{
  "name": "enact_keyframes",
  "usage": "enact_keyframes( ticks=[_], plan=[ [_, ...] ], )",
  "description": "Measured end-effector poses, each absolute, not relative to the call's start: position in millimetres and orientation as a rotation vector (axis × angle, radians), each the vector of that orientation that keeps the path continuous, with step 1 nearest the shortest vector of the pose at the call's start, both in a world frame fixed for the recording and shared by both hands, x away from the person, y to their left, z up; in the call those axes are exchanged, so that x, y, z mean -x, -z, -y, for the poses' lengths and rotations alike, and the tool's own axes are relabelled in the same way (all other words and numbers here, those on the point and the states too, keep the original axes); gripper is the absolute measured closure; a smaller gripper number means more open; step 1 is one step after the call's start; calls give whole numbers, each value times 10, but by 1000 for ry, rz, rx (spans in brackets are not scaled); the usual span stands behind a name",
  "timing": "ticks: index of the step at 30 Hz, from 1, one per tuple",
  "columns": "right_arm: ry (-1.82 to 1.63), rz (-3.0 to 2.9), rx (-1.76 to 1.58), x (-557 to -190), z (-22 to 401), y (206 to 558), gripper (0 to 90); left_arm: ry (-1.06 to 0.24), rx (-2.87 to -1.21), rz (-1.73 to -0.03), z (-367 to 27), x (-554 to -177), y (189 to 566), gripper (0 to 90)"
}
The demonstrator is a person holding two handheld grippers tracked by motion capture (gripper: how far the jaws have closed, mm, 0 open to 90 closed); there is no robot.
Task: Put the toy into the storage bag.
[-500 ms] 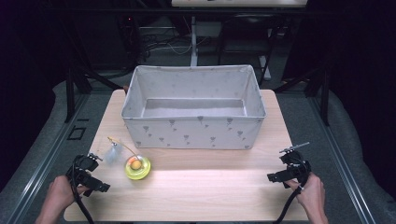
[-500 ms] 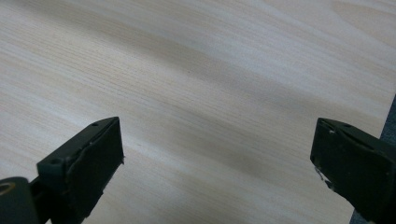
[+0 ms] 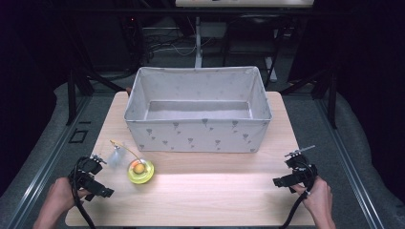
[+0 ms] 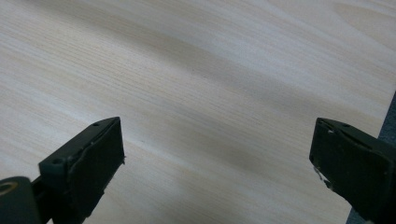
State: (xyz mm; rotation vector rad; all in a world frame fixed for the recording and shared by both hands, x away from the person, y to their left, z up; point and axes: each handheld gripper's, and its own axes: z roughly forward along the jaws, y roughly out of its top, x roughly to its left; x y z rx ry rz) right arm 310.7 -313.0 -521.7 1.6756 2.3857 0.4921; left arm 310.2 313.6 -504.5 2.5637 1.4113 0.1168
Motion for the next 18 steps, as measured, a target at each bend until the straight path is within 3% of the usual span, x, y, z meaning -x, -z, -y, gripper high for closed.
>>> enact_keyframes(
  ticks=[18],
  plan=[
    [-495,-2411,-1676,-3088,3130,5221,47,-106,-2559,-1242,-3009,-3150,4765,4]
  ],
)
